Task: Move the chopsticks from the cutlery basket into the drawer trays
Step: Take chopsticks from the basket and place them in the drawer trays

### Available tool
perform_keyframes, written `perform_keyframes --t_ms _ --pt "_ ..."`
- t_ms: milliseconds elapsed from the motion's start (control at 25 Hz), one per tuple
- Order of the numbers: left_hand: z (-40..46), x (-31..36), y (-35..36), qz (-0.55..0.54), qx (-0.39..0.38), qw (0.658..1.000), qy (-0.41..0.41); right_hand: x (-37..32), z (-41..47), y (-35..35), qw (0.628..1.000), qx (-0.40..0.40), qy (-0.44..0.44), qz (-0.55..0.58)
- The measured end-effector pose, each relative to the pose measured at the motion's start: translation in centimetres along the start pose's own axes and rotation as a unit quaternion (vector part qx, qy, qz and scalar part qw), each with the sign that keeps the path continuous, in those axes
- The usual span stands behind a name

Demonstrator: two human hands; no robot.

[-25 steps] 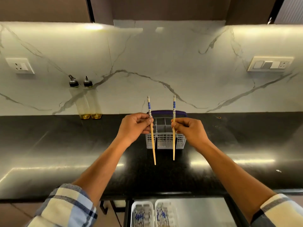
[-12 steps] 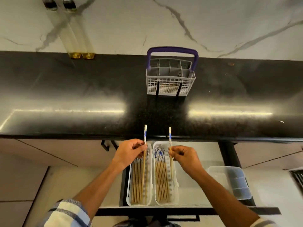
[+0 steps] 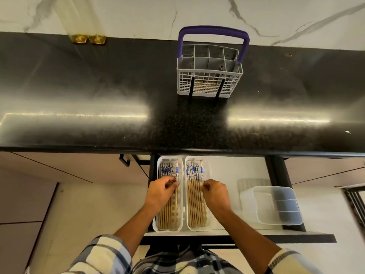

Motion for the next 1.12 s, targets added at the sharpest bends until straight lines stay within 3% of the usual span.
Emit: perform_keyframes --t_ms 360,560,1120 --pt "2.7 -0.8 2.9 0.073 -0.007 0.994 -0.078 -2.2 1.4 1.5 0.986 -0.014 0.045 -0.157" --pt "4.2 -1.1 4.0 0.124 -0.005 0.982 -0.145 -3.0 2.3 2.1 0.980 -0.038 0.056 -0.187" --pt "5.7 -1.6 4.9 0.185 -0.013 0.967 -0.175 -3.0 3.2 3.0 0.975 -0.065 0.063 -0.205"
Point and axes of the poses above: each hand's wrist, its own z-axis towards the middle knuckle, its own y-axis out of the palm, x = y × z, the point moved 2 cm from there along z, towards the middle knuckle
